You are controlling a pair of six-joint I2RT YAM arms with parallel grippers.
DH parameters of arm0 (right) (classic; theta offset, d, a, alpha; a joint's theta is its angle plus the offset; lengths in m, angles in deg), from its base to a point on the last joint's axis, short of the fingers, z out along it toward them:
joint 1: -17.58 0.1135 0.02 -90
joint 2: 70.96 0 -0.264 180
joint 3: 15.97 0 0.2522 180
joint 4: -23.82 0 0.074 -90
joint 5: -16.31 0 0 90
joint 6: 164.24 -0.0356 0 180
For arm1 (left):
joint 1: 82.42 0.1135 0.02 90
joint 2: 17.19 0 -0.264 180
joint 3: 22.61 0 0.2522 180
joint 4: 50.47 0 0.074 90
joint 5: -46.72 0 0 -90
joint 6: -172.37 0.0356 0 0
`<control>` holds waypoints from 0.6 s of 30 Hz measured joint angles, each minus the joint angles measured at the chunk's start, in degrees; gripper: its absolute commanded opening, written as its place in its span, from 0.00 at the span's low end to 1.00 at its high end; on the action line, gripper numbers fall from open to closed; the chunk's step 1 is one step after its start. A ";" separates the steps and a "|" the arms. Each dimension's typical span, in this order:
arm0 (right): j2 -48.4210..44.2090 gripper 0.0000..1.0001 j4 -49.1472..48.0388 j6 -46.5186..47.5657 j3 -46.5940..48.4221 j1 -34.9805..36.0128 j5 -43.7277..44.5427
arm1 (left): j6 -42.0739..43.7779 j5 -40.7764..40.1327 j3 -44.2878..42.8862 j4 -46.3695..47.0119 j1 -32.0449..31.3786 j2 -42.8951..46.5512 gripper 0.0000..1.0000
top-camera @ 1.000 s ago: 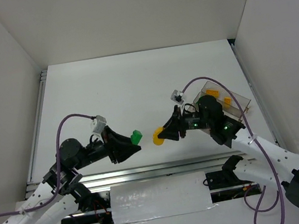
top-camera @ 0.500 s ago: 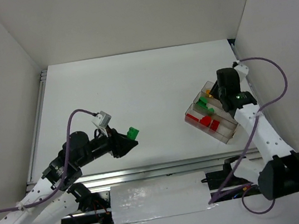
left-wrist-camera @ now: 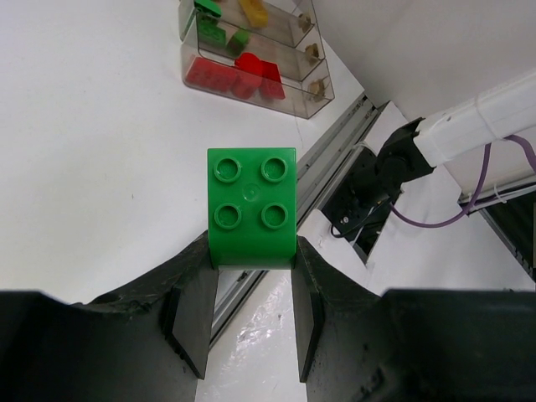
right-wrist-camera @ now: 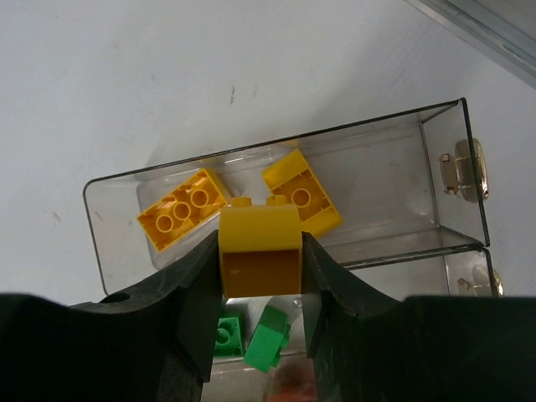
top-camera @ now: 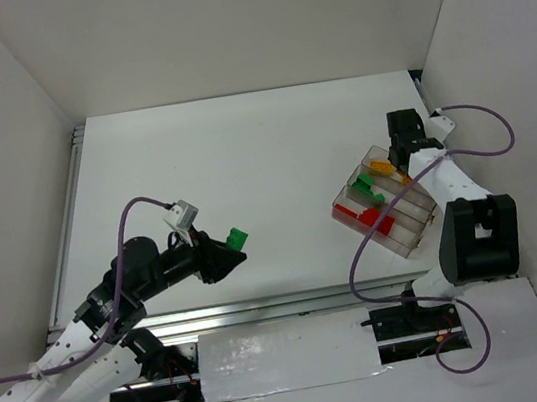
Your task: Sort the legos into containers by color
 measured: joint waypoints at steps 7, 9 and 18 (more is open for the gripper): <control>2.03 0.64 -1.29 -1.14 0.00 -0.02 0.42 | 0.02 -0.02 0.13 0.07 0.00 -1.14 0.00; 2.03 0.73 -1.92 -1.25 0.00 -0.02 0.44 | 0.02 0.00 0.24 0.09 0.00 -1.11 0.00; 0.68 0.83 -2.16 -0.90 -0.17 0.42 -3.61 | -0.02 0.31 0.28 0.39 0.00 -1.11 0.00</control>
